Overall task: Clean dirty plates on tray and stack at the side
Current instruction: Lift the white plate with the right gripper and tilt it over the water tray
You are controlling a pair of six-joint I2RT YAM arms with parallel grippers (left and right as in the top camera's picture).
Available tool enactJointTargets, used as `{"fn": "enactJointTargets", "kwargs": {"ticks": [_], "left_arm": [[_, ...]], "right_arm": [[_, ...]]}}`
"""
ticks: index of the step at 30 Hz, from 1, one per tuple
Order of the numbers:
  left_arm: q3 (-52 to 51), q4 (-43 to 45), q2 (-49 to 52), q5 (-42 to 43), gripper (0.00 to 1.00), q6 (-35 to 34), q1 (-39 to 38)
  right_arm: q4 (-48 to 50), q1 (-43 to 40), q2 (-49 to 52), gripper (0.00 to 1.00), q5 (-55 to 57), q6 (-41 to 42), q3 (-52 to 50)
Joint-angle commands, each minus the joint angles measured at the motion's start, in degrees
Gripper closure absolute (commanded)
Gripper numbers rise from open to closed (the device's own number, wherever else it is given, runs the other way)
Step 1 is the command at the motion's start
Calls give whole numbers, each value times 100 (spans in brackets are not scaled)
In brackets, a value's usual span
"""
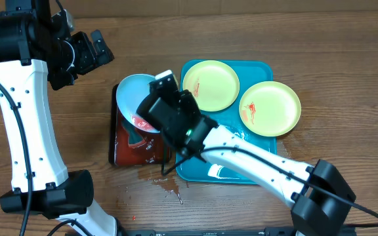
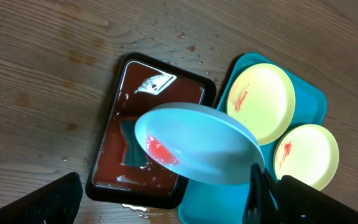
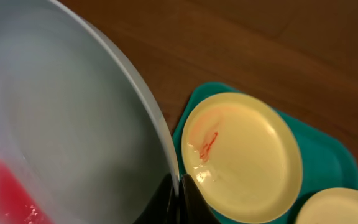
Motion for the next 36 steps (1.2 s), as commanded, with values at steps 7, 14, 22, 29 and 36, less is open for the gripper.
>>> {"fn": "enactJointTargets", "kwargs": {"ticks": [7, 14, 22, 29, 36], "left_arm": [[107, -13, -138, -79, 0, 131, -2], [107, -13, -138, -76, 0, 131, -2], [107, -13, -138, -79, 0, 129, -2], [107, -13, -138, -76, 0, 129, -2], [107, -13, -138, -76, 0, 129, -2]], "right_arm": [[37, 758, -466, 96, 2271, -332, 219], [63, 1040, -466, 96, 2804, -706, 219], [68, 1126, -466, 96, 2909, -780, 219], [68, 1123, -466, 96, 2909, -778, 219], [70, 1123, -466, 96, 2918, -778, 219]]}}
